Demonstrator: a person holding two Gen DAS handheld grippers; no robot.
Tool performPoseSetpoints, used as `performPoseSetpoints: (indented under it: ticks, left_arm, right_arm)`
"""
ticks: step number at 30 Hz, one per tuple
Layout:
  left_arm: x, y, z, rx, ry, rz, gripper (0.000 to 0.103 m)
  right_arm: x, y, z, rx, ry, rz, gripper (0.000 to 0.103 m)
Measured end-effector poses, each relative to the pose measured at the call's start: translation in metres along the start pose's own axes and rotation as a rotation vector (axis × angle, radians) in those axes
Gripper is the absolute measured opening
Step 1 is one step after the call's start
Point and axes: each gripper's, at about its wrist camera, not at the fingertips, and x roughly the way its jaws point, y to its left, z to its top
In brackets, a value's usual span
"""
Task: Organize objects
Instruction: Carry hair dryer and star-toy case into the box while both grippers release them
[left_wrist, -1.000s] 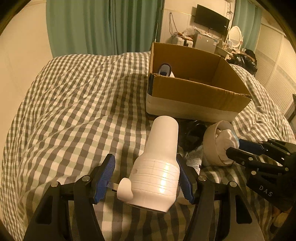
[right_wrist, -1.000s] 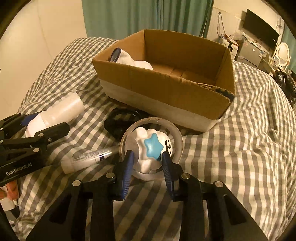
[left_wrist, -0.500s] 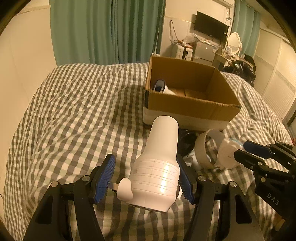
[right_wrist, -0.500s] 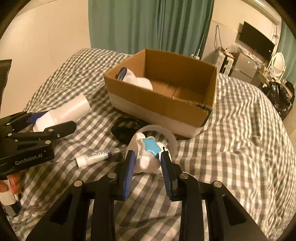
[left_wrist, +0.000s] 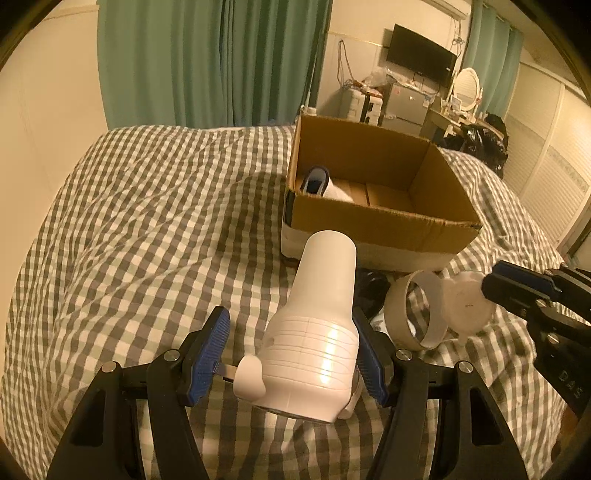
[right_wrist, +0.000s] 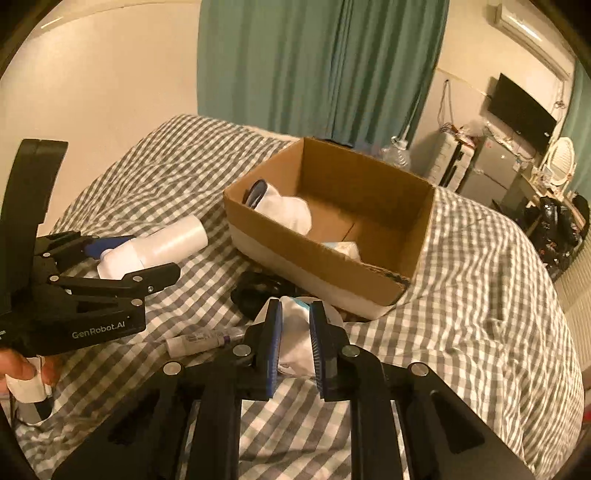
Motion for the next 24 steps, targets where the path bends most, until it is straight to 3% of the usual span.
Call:
performPoseSetpoints:
  ticks: [6,12,17,24]
  left_arm:
    - [0.011,0.004,-0.005,-0.006,0.032,0.009,0.067]
    - [-0.001,0.000,0.007,0.011,-0.001,-0.010,0.067]
    - [-0.022,-0.009,0.043,0.033,-0.076,-0.024,0.067]
    - [-0.027,-0.024,0.107,0.083,-0.181,0.017,0.067]
  right_arm:
    - [0.019,-0.006,-0.011,0.038,0.029,-0.004,0.015]
    - [0.005,-0.009,-0.002,0.036,-0.009,-0.014,0.015]
    - [-0.015,-0.011,0.022,0.008,-0.059,-0.022,0.015]
    - [-0.033,-0.026,0.082,-0.013,-0.145,-0.059,0.015]
